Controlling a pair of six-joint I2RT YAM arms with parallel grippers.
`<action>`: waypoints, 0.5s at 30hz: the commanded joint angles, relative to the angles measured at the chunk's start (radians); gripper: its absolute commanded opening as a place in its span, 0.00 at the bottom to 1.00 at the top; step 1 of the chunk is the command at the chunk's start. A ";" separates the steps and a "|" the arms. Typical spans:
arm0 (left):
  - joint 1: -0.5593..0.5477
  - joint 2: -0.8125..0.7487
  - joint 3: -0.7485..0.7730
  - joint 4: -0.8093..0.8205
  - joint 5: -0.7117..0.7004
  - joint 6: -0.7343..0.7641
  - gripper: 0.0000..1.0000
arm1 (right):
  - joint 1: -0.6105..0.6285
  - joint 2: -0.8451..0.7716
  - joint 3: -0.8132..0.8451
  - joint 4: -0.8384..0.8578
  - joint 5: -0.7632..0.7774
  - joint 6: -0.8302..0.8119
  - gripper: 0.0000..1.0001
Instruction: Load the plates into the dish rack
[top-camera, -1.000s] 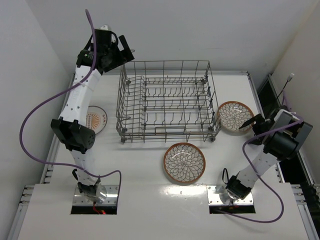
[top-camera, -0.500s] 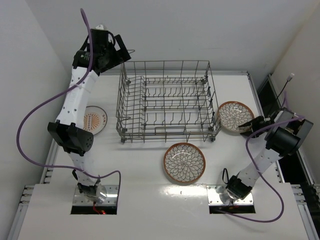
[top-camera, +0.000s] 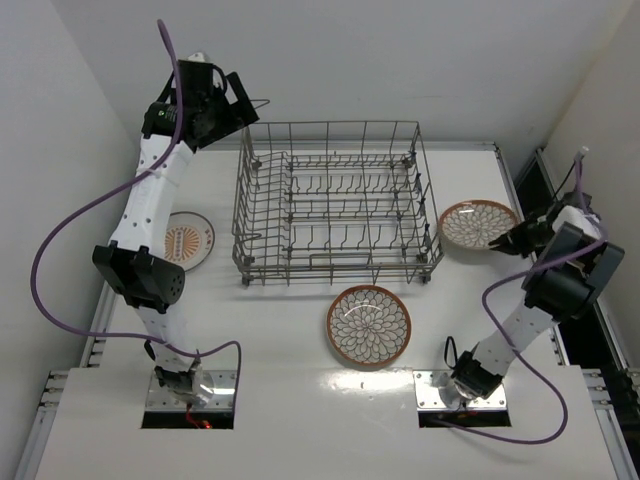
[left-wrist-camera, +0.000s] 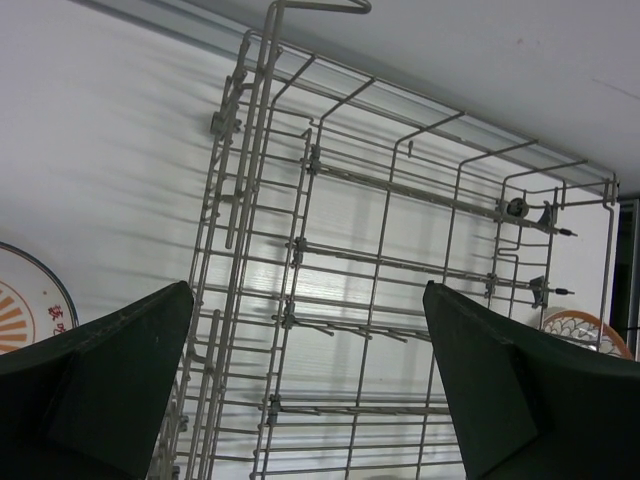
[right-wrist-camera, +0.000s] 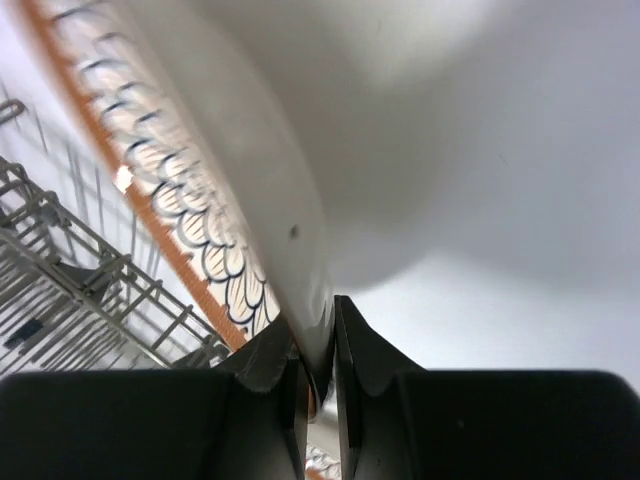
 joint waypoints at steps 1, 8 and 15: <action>0.018 -0.026 -0.003 0.007 0.034 -0.012 1.00 | 0.005 -0.214 0.153 -0.099 0.227 0.017 0.00; 0.018 0.004 0.029 0.028 0.063 -0.021 1.00 | 0.046 -0.355 0.308 -0.233 0.427 0.037 0.00; 0.018 0.013 0.020 0.038 0.094 -0.030 1.00 | 0.124 -0.509 0.320 -0.239 0.410 0.037 0.00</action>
